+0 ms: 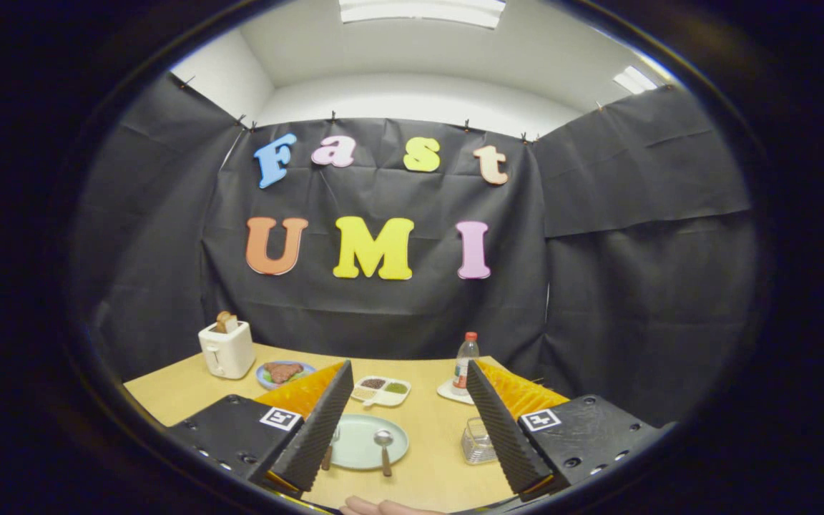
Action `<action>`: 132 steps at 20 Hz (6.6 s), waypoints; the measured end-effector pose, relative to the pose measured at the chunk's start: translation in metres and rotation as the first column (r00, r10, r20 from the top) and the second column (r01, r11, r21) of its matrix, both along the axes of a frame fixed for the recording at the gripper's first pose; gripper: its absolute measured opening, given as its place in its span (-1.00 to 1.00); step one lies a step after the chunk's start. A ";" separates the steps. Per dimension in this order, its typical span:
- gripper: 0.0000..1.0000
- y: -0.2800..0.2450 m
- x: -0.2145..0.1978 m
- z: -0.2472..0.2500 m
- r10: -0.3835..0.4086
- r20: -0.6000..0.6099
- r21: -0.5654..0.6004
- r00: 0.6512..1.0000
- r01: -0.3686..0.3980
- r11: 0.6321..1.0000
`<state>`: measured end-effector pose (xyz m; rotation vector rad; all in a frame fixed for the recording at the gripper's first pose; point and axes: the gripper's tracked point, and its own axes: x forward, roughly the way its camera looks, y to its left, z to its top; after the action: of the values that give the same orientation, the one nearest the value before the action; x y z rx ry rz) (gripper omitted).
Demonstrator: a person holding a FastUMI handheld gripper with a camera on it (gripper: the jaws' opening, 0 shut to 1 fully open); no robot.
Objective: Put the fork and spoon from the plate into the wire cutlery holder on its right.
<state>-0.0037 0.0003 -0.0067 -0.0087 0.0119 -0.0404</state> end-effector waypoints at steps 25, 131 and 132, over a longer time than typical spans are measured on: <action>0.91 0.015 0.100 -0.138 0.041 -0.423 -0.001 0.905 -0.045 0.999; 0.91 -0.016 0.103 -0.111 0.008 -0.579 0.009 0.815 -0.003 1.000; 0.91 -0.005 0.103 -0.117 0.017 -0.587 0.012 0.809 -0.013 1.000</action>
<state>0.0992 -0.0047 -0.1235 -0.0133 0.6393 -0.0203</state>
